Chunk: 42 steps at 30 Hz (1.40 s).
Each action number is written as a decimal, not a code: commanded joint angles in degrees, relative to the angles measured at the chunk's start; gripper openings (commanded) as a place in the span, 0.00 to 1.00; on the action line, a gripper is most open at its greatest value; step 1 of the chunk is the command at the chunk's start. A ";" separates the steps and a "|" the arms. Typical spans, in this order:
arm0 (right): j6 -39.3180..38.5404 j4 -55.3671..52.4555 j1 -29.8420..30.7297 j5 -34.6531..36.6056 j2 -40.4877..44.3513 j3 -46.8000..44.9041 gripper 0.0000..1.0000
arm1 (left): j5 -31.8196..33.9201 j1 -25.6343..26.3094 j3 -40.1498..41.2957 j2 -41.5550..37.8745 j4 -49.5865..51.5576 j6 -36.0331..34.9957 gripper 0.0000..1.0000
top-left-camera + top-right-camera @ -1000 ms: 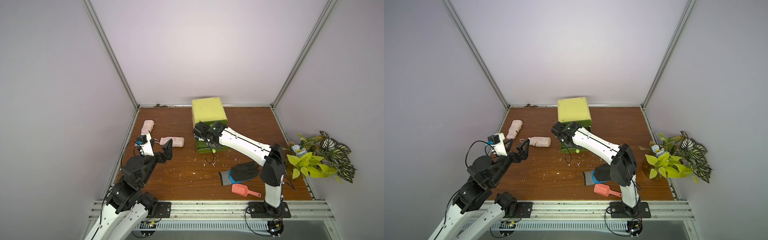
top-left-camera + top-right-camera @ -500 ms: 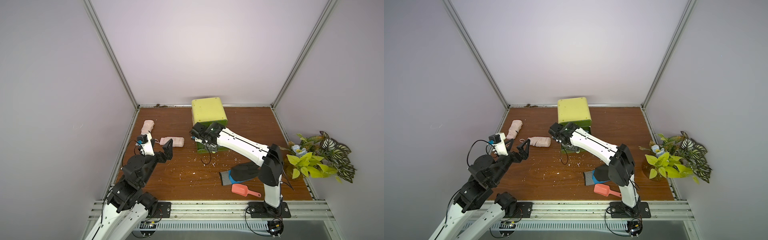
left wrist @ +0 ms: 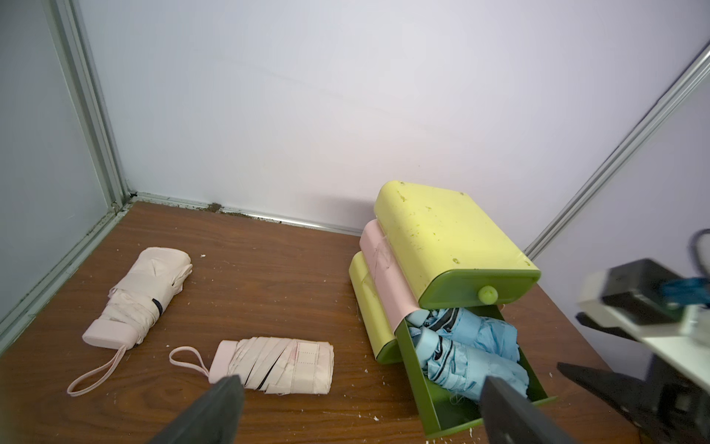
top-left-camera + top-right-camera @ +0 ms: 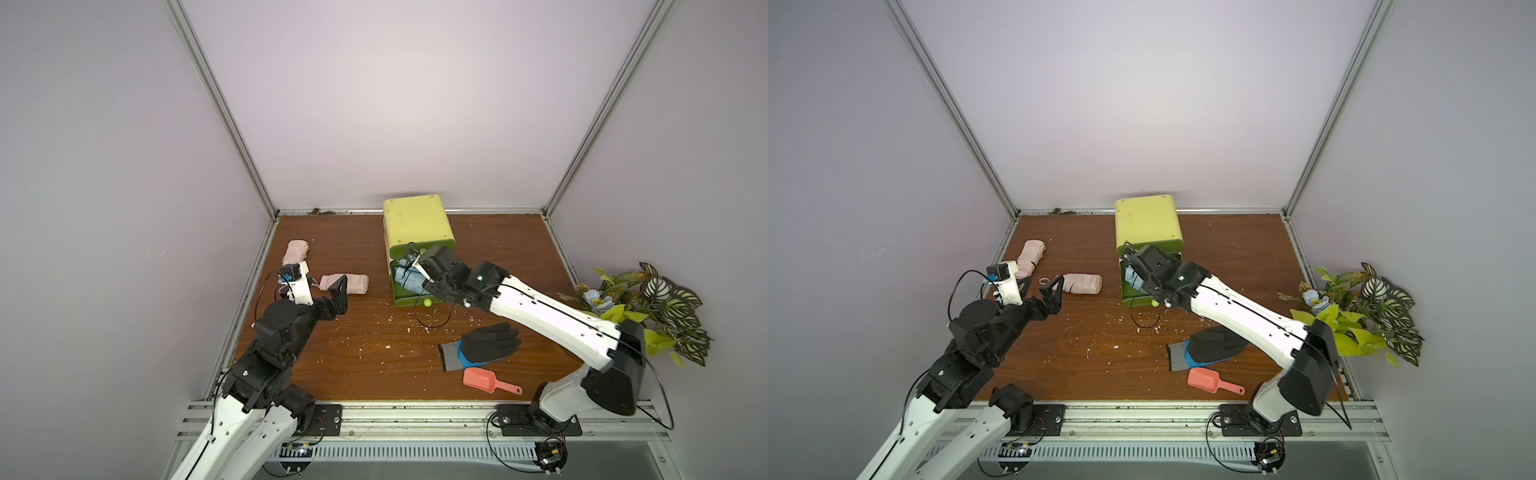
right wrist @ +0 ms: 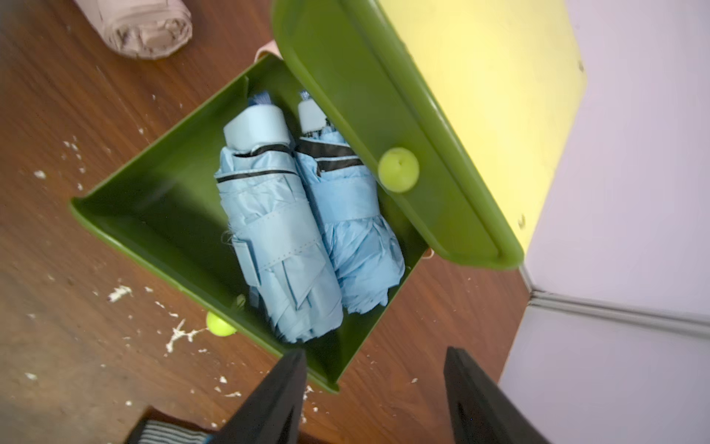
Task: Place the umbrella in the drawer by color
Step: Place the umbrella in the drawer, then close the drawer in the storage box.
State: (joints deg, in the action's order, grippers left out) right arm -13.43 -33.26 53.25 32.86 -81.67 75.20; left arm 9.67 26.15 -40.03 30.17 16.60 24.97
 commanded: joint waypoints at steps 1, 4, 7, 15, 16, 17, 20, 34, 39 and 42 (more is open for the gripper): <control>10.16 21.56 -0.25 -5.47 9.29 -11.80 0.60 | -2.18 -0.72 -1.85 3.22 -1.39 2.50 0.99; 17.80 34.11 -0.69 -9.45 17.81 -24.49 0.56 | -2.86 -0.69 -2.00 7.17 -3.59 6.40 0.99; 24.72 44.50 -0.84 -10.62 22.85 -34.84 0.55 | -6.05 -0.68 -1.07 11.80 -10.45 9.23 0.99; 36.69 60.71 -0.87 -12.71 24.16 -48.83 0.52 | -7.82 -1.06 -7.30 32.58 -29.55 11.77 0.99; 37.66 62.23 -0.87 -12.69 23.68 -49.77 0.52 | -8.44 -1.48 -10.16 36.00 -29.65 11.20 0.99; 38.47 63.28 -0.85 -12.74 23.14 -50.41 0.52 | -9.53 -2.13 -12.97 39.32 -29.26 10.82 0.99; 43.02 65.06 -0.87 -11.69 20.72 -51.65 0.52 | -15.58 -5.49 -21.58 49.98 -28.65 10.45 0.99; 49.84 71.38 -0.78 -13.59 13.58 -53.51 0.50 | -39.08 -13.32 -64.64 89.51 -17.92 5.63 0.99; 49.30 71.75 -0.78 -15.84 11.04 -52.35 0.50 | -41.24 -13.45 -79.06 98.64 -8.66 -3.41 0.99; 49.07 71.73 -0.73 -15.82 9.47 -51.58 0.50 | -46.18 -13.56 -83.81 102.17 -6.33 -5.79 0.99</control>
State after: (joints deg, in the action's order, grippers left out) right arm 35.40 35.81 52.49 17.98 -71.64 21.06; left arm -30.30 13.02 -119.98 130.67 4.75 24.75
